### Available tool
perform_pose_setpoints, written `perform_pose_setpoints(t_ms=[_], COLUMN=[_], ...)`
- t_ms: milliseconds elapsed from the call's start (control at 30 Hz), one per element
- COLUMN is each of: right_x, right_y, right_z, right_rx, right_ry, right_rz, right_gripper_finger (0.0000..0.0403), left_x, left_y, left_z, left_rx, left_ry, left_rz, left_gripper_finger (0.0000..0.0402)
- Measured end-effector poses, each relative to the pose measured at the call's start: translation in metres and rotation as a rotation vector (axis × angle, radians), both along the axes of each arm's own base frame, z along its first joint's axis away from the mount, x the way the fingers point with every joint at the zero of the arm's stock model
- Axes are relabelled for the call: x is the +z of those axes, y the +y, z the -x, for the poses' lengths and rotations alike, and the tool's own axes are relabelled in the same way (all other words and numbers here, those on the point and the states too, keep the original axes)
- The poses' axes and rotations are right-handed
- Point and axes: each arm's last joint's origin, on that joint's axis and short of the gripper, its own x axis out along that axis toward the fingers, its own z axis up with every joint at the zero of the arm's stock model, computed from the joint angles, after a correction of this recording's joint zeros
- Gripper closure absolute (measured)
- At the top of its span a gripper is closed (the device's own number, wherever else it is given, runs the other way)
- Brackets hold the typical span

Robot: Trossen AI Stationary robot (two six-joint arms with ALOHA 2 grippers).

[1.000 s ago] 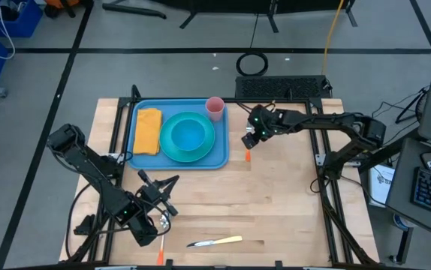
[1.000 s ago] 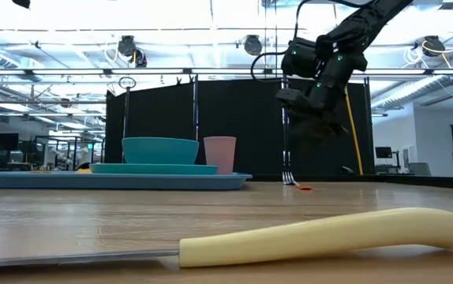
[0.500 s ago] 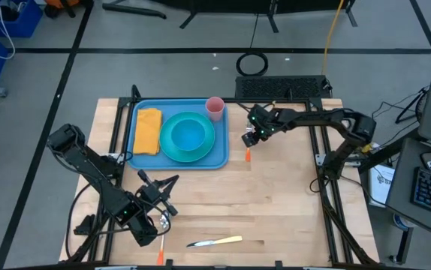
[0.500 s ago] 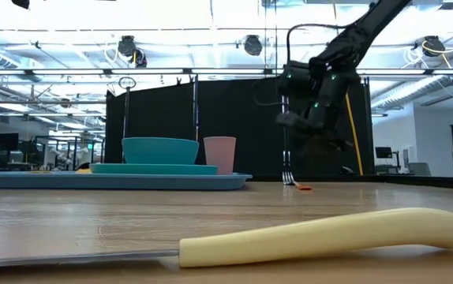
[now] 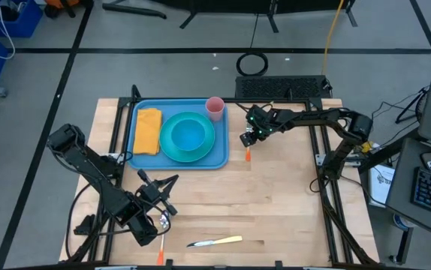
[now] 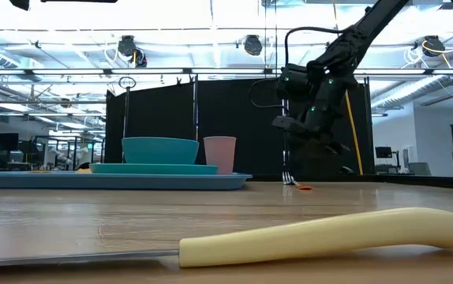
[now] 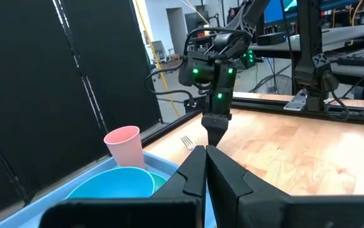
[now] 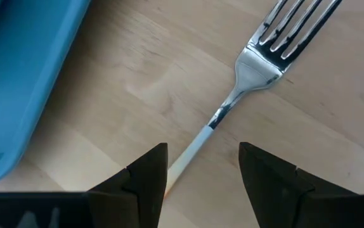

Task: Set up tray
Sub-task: Put the orange fork on the yellow napkin on the blue serving tray

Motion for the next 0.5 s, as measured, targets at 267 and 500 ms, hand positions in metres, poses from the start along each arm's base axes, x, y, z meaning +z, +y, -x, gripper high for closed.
perform_pose_setpoints(t_ms=[267,500], right_x=[0.0002,-0.0017], right_y=[-0.0002,-0.0021], right_z=[-0.0004,-0.0039], right_rx=[-0.001,-0.001], right_ry=[-0.004,-0.029], right_rz=[0.003,0.016], right_gripper_finger=[0.0218,0.0226], left_x=[-0.0003,-0.0003], left_y=[0.0005,0.001], left_z=[0.0005,0.0001], left_rx=[0.002,0.004], left_ry=[-0.007,-0.005], left_rz=[0.008,0.005], left_gripper_finger=[0.0385,0.0385])
